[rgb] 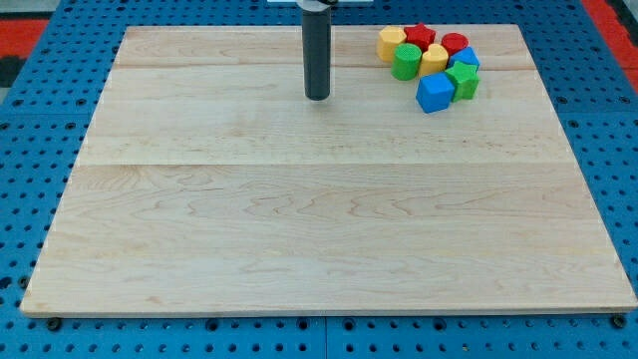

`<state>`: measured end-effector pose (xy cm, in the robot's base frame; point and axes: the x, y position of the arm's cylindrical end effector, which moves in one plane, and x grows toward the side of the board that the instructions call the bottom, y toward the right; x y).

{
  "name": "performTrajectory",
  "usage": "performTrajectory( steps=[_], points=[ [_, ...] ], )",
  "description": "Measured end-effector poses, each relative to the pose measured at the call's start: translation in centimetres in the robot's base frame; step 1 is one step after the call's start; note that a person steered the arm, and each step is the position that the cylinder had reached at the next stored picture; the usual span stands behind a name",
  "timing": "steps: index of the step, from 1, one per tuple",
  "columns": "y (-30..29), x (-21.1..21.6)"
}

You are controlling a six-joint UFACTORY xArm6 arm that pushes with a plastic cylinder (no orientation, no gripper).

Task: Push the green star towards bottom of the board

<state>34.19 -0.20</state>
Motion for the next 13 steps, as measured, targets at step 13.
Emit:
performTrajectory(
  steps=[13],
  points=[
    [15.5, 3.2]
  ],
)
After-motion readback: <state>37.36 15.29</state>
